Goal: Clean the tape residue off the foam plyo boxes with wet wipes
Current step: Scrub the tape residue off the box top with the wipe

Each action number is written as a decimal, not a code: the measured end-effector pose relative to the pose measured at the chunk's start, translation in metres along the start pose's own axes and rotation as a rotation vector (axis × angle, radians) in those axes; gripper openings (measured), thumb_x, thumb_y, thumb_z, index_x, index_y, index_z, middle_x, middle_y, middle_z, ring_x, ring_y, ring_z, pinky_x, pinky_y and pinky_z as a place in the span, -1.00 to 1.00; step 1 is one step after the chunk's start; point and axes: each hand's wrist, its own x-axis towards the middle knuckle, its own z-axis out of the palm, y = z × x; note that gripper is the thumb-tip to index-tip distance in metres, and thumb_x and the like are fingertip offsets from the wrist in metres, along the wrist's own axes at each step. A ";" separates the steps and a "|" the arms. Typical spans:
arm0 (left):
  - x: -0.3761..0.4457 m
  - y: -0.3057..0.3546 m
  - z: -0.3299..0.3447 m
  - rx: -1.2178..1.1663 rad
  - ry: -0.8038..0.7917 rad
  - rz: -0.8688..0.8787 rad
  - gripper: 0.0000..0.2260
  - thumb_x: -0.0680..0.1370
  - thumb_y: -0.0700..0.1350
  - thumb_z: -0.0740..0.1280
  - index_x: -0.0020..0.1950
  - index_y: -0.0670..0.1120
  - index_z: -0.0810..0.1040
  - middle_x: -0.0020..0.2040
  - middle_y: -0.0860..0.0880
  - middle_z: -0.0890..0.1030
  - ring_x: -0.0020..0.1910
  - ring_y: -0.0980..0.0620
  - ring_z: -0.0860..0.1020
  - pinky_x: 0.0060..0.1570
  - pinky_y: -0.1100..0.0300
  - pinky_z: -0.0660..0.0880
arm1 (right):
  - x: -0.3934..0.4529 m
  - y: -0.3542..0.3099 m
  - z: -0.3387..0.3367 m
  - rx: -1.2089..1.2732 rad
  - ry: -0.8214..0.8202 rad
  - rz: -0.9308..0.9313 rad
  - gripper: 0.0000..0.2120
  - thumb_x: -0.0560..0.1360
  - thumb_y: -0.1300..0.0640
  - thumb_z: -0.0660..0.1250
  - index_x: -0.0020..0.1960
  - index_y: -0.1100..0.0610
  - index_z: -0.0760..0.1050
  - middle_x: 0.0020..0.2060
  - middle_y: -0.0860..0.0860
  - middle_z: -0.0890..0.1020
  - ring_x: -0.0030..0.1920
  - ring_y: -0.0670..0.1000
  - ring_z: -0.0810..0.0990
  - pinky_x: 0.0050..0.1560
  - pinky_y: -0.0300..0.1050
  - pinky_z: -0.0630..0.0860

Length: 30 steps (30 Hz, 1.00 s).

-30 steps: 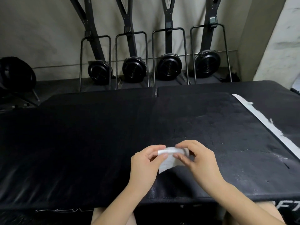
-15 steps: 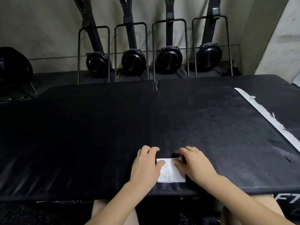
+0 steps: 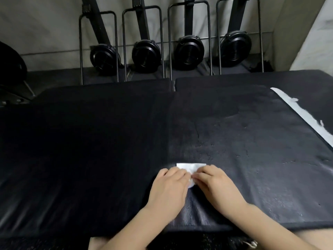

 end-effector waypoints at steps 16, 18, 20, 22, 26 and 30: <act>0.096 -0.058 -0.007 -0.001 -0.227 -0.014 -0.84 0.57 -0.07 0.26 -0.13 0.08 0.62 -0.20 0.11 0.60 -0.20 0.03 0.48 -0.12 0.10 0.40 | 0.092 0.055 -0.002 0.152 -0.228 0.048 -0.95 0.50 0.01 0.48 -0.04 -0.11 0.69 -0.21 -0.20 0.57 -0.18 -0.17 0.56 -0.08 -0.34 0.39; 0.089 -0.062 0.003 -0.027 -0.197 0.003 -0.86 0.38 -0.16 0.38 -0.27 0.09 0.56 -0.36 0.13 0.51 -0.32 0.07 0.45 -0.28 0.20 0.34 | 0.089 0.056 0.002 0.131 -0.224 0.000 -0.91 0.53 0.01 0.43 0.01 -0.09 0.68 -0.11 -0.22 0.62 -0.10 -0.16 0.59 0.01 -0.29 0.48; 0.095 -0.072 0.020 0.002 -0.125 0.003 -0.83 0.34 -0.19 0.30 -0.26 0.10 0.56 -0.35 0.14 0.48 -0.32 0.09 0.45 -0.28 0.23 0.35 | 0.101 0.064 0.013 0.097 -0.153 -0.029 -0.91 0.51 0.08 0.46 0.00 -0.06 0.69 -0.06 -0.20 0.64 -0.07 -0.10 0.61 -0.01 -0.19 0.56; 0.116 -0.081 0.030 0.007 -0.054 -0.030 -0.73 0.42 -0.17 0.14 -0.19 0.08 0.61 -0.30 0.13 0.53 -0.29 0.06 0.47 -0.25 0.19 0.43 | 0.127 0.074 0.023 0.063 -0.098 -0.025 -0.88 0.47 0.16 0.49 -0.02 -0.02 0.69 -0.08 -0.15 0.67 -0.08 -0.02 0.63 -0.04 -0.12 0.58; 0.180 -0.121 0.048 0.071 -0.061 -0.109 -0.79 0.51 -0.16 0.24 -0.15 0.06 0.65 -0.29 0.06 0.58 -0.28 -0.01 0.48 -0.22 0.07 0.48 | 0.198 0.104 0.045 0.042 -0.077 0.009 -0.88 0.54 0.14 0.38 -0.04 0.05 0.71 -0.08 -0.05 0.69 -0.07 0.08 0.62 -0.01 -0.05 0.57; 0.231 -0.149 0.056 0.171 -0.157 -0.139 -0.75 0.49 -0.29 0.31 0.02 0.02 0.62 -0.13 0.02 0.60 -0.12 -0.04 0.50 -0.11 0.09 0.44 | 0.248 0.130 0.064 0.061 -0.053 0.064 -0.78 0.62 0.06 0.31 0.08 0.08 0.72 0.06 0.00 0.68 0.07 0.11 0.59 0.08 0.05 0.56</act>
